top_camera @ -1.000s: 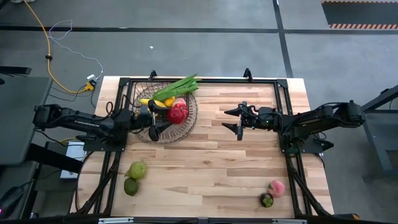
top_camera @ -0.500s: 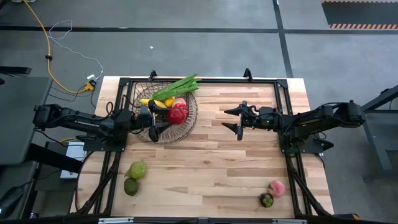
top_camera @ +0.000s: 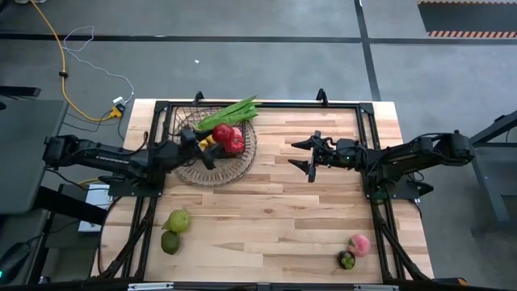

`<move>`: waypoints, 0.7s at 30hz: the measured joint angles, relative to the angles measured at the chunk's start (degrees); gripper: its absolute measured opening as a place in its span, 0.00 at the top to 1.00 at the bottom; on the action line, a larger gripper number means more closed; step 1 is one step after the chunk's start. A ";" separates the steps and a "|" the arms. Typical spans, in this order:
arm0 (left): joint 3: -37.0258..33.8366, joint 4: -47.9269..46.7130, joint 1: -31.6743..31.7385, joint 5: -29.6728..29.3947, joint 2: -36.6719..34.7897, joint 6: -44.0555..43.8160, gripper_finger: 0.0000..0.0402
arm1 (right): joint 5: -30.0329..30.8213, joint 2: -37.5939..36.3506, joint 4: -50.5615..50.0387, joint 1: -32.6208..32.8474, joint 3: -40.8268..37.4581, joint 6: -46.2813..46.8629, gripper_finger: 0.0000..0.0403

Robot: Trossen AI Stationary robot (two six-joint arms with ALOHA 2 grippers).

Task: Build produce basket
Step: Put the red pomegranate into the wire basket

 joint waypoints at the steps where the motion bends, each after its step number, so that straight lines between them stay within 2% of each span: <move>1: 1.44 -4.16 0.00 -1.49 -0.02 -0.69 0.23 | 0.00 0.00 0.00 0.00 0.00 0.00 0.27; 6: 9.77 -26.52 0.00 -4.94 -0.02 -7.19 0.23 | 0.00 0.00 0.00 0.00 0.00 0.17 0.27; 10: 13.35 -38.79 -0.04 -9.02 -0.06 -11.89 0.23 | 0.00 0.00 -0.02 0.00 0.00 0.29 0.27; 14: 13.41 -43.91 -0.02 -15.23 -0.06 -16.23 0.23 | 0.00 0.00 -0.02 0.00 0.00 1.09 0.27; 21: 13.41 -43.22 -0.02 -13.56 0.33 -16.52 0.23 | 0.00 0.00 -0.02 0.00 0.00 1.09 0.27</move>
